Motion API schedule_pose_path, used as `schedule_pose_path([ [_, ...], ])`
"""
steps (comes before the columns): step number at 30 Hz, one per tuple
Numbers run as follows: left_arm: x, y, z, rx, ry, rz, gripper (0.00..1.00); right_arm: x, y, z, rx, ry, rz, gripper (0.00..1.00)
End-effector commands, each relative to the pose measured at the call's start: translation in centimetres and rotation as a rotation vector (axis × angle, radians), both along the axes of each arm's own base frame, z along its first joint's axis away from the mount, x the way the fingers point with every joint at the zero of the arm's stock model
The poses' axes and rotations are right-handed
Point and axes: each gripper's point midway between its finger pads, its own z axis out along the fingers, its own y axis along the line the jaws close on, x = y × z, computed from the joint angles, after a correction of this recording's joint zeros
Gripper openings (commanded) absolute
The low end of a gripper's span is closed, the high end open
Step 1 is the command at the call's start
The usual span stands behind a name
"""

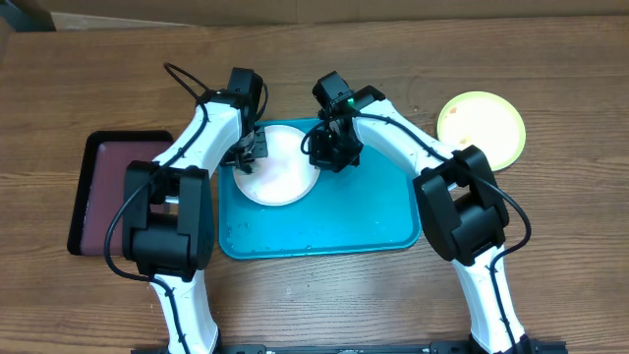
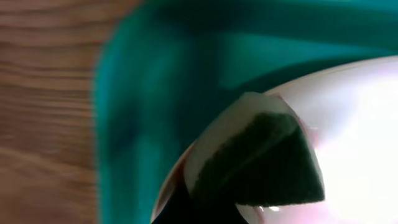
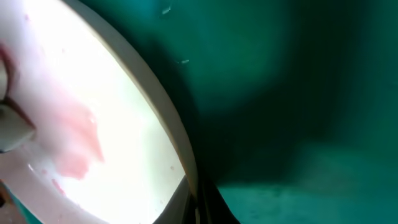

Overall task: Clean dirty plates on tray and stack at the side
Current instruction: 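Keep scrubbing the white plate with the sponge in the left gripper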

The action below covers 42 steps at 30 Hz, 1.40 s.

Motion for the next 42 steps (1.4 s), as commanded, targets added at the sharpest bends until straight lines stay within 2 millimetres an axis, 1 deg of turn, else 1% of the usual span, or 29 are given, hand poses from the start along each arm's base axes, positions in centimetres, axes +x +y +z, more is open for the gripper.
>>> schedule_pose_path([
  [1,0.0,6.5,1.4,0.270,-0.010,0.126,0.04,0.1,-2.0,-1.0,-0.077,0.005,-0.018,0.04],
  [3,0.8,6.4,3.1,0.264,-0.032,0.166,0.04,0.0,-2.1,-1.0,-0.078,0.006,-0.015,0.04],
  [5,1.7,6.2,5.4,0.250,-0.068,0.216,0.04,0.0,-2.1,-1.0,-0.079,0.009,-0.015,0.04],
  [6,2.2,5.9,6.6,0.224,-0.083,0.235,0.04,-0.1,-2.1,-1.0,-0.080,0.010,-0.015,0.04],
  [7,2.5,5.3,7.3,0.189,-0.089,0.233,0.04,-0.1,-2.1,-1.0,-0.080,0.010,-0.015,0.04],
  [9,3.4,2.6,8.4,0.037,-0.088,0.186,0.04,0.0,-2.1,-1.0,-0.080,0.010,-0.015,0.04],
  [10,3.8,1.0,8.6,-0.056,-0.080,0.136,0.05,0.0,-2.1,-1.0,-0.080,0.010,-0.016,0.04],
  [11,4.0,-1.2,8.7,-0.175,-0.068,0.075,0.04,0.0,-2.1,-1.0,-0.079,0.010,-0.017,0.04],
  [13,3.8,-4.6,8.7,-0.362,-0.044,0.011,0.04,0.0,-2.1,-1.0,-0.078,0.010,-0.023,0.04],
  [14,3.4,-6.0,8.6,-0.439,-0.027,-0.009,0.04,0.1,-2.0,-1.0,-0.077,0.009,-0.023,0.04],
  [16,2.7,-7.5,8.1,-0.499,0.004,-0.026,0.04,0.1,-2.0,-1.0,-0.076,0.007,-0.023,0.04],
  [20,1.2,-9.4,6.0,-0.503,0.048,-0.063,0.04,0.1,-2.0,-1.0,-0.076,0.007,-0.023,0.04],
  [23,0.2,-10.9,3.9,-0.501,0.066,-0.097,0.04,0.1,-2.0,-1.0,-0.076,0.007,-0.023,0.04],
  [26,-0.5,-11.6,1.7,-0.505,0.073,-0.062,0.04,0.0,-2.1,-1.0,-0.078,0.010,-0.023,0.04],
  [30,-1.2,-11.1,-0.7,-0.487,0.068,-0.031,0.04,-0.1,-2.1,-1.0,-0.080,0.013,-0.023,0.04],
  [32,-1.5,-9.6,-1.7,-0.416,0.067,-0.015,0.04,0.0,-2.1,-1.0,-0.080,0.013,-0.023,0.04],
  [34,-1.9,-7.1,-2.4,-0.276,0.066,0.002,0.04,-0.1,-2.1,-1.0,-0.080,0.013,-0.023,0.04],
  [36,-2.4,-4.6,-2.5,-0.139,0.079,0.015,0.04,-0.1,-2.1,-1.0,-0.080,0.013,-0.023,0.04],
  [39,-3.5,-1.5,-2.0,0.040,0.109,0.022,0.04,0.0,-2.1,-1.0,-0.080,0.013,-0.023,0.04],
  [42,-3.7,1.6,-0.8,0.225,0.102,0.047,0.04,0.0,-2.1,-1.0,-0.080,0.012,-0.023,0.04],
])
